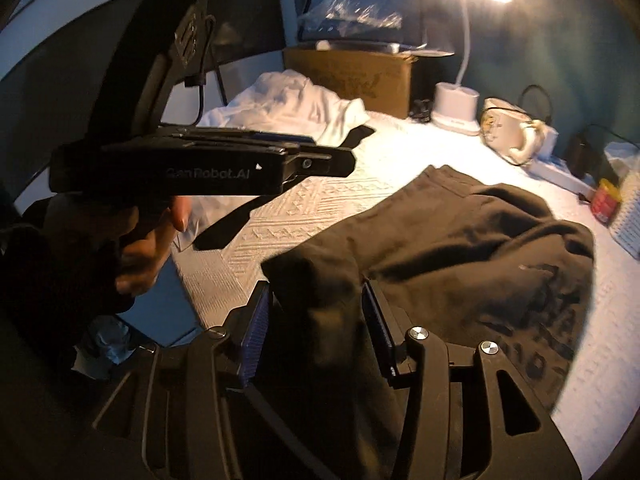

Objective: Fold small clothes
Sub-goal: 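Open the right tool to release the folded side, then pinch the folded shirt with the left tool and release it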

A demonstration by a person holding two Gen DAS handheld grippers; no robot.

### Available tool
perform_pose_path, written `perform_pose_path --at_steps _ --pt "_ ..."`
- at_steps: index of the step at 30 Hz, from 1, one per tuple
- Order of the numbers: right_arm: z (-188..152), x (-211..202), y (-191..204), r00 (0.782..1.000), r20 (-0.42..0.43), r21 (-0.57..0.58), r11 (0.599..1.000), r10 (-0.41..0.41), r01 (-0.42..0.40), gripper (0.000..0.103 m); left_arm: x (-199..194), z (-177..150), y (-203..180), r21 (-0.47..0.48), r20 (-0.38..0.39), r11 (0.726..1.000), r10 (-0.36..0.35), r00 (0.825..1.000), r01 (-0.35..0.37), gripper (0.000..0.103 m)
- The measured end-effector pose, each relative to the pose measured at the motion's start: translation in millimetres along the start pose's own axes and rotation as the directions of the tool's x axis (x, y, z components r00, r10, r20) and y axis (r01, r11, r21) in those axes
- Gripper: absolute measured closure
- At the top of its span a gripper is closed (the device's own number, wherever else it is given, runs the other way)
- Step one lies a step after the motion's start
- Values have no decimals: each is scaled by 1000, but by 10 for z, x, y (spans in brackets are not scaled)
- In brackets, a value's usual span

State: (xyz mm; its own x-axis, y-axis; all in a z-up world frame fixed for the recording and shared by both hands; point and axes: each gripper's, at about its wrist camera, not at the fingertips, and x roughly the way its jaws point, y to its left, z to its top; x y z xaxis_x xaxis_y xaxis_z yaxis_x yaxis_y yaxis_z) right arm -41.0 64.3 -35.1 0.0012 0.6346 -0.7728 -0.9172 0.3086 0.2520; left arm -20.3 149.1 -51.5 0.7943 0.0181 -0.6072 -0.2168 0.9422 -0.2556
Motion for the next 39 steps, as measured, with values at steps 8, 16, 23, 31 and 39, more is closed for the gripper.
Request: perform_pose_path --at_steps 8,16,23,31,39 --pt "-387 -501 -527 991 47 161 980 -128 119 54 134 -81 -364 54 -94 991 -116 989 121 51" --pt "-916 -551 -921 968 -31 294 924 -248 246 54 505 -456 -500 63 -296 992 -87 951 110 51" --pt "-1230 -465 -975 958 -84 305 908 -276 288 54 376 -545 -625 143 -268 987 -34 963 75 97" --pt "-1404 -472 -864 962 -84 237 933 -259 272 54 245 -568 -575 142 -280 989 1 960 40 100" --pt "-1234 -599 -1008 962 -67 243 931 -263 272 53 231 -444 -498 86 -298 996 11 954 16 85"
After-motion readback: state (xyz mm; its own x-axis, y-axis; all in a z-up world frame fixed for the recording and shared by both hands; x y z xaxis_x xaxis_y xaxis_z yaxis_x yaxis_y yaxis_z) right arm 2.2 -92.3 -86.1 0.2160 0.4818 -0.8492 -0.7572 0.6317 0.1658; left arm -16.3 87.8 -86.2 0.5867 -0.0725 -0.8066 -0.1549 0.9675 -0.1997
